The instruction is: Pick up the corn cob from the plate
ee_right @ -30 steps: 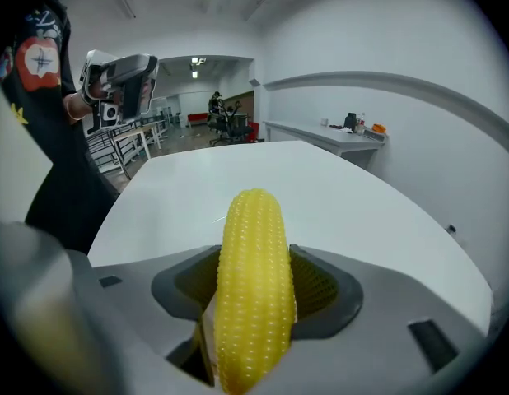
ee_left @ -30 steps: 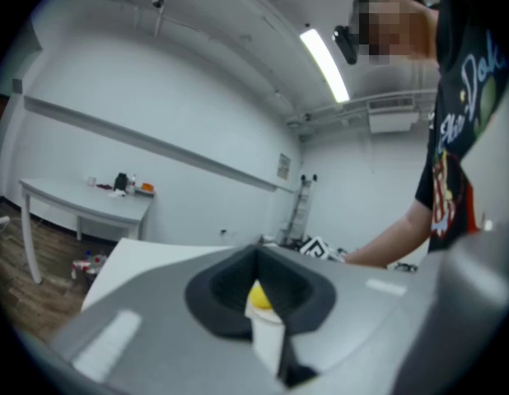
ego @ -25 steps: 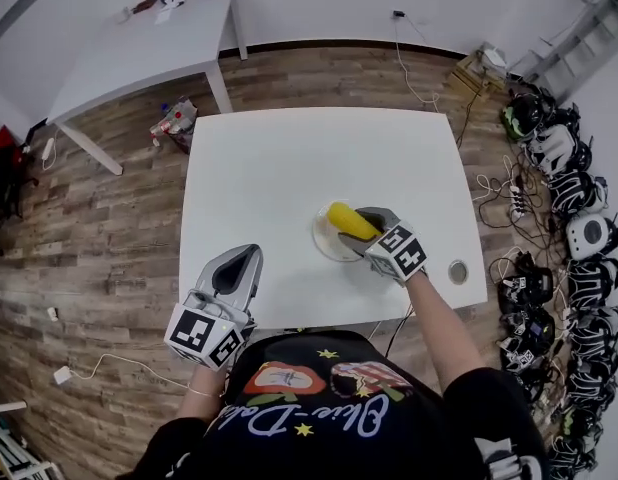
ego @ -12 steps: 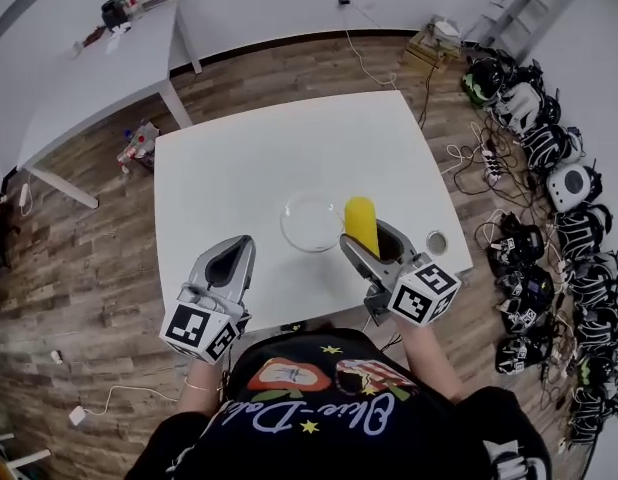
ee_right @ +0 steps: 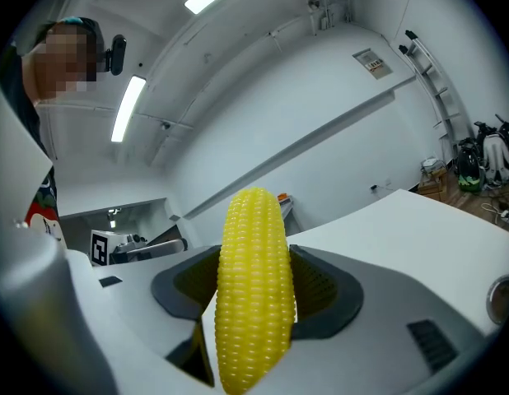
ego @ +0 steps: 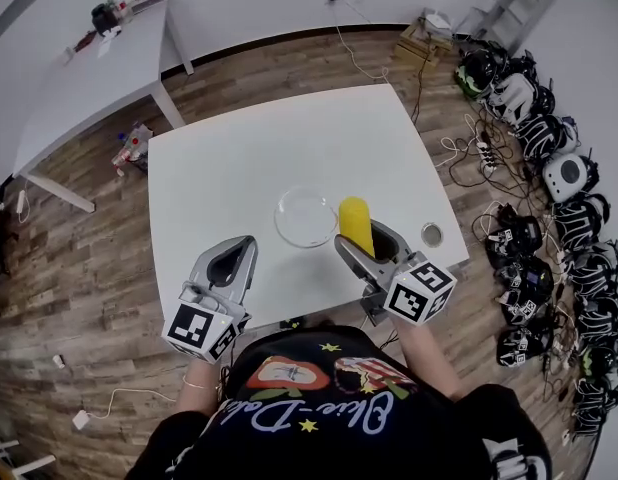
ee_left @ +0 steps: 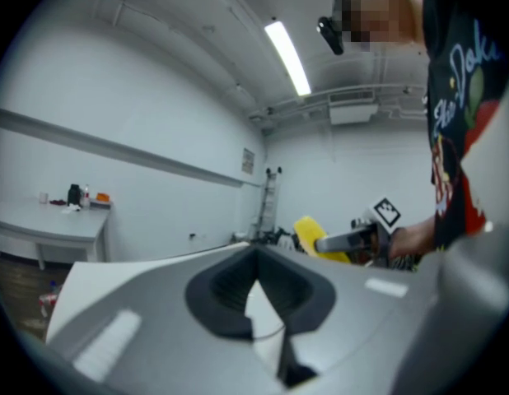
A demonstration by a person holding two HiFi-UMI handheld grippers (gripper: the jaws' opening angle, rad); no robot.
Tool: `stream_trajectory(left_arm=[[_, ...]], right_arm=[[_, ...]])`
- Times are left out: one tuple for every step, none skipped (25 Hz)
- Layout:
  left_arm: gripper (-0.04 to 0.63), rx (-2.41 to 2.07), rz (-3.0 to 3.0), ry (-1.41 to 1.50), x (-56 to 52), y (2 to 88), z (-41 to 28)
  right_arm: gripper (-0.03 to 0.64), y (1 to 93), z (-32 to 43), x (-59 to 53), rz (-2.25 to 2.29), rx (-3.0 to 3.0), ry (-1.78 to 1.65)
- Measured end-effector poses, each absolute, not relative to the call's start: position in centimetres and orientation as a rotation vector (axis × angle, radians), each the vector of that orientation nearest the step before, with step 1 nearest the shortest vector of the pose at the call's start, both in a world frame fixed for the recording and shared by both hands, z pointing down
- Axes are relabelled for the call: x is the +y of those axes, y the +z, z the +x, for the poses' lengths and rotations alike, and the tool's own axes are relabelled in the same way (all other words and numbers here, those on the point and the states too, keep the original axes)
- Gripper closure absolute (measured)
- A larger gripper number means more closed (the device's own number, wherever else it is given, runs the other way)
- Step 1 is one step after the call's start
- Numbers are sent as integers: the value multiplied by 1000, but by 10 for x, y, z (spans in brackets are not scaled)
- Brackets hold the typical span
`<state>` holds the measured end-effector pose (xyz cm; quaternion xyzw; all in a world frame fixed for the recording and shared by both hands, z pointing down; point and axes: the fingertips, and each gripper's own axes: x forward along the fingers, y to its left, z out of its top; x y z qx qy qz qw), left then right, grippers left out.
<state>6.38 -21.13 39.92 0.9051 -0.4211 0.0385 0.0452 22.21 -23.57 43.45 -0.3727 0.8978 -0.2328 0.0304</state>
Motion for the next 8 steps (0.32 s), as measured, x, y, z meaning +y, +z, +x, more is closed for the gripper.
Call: stream_trajectory(left_arm=[[598, -1284, 2770, 125, -210, 400, 65], [598, -1283, 2769, 127, -209, 400, 66], [598, -1282, 2766, 126, -209, 401, 65], [598, -1282, 2761, 125, -210, 401, 64], [598, -1284, 2755, 126, -211, 402, 62], [598, -1286, 2749, 129, -211, 402, 60], [598, -1289, 2743, 131, -212, 403, 59], [598, -1293, 2736, 134, -212, 404, 57]], right_arm=[[365, 436, 222, -235, -1150, 2767, -723], [365, 437, 222, -235, -1151, 2766, -727], [366, 438, 221, -236, -1151, 2765, -731], [365, 438, 220, -236, -1151, 2764, -734], [365, 439, 219, -236, -1152, 2765, -735], [365, 439, 218, -237, -1153, 2767, -736], [365, 440, 217, -237, -1156, 2769, -736], [365, 441, 216, -237, -1159, 2771, -737]])
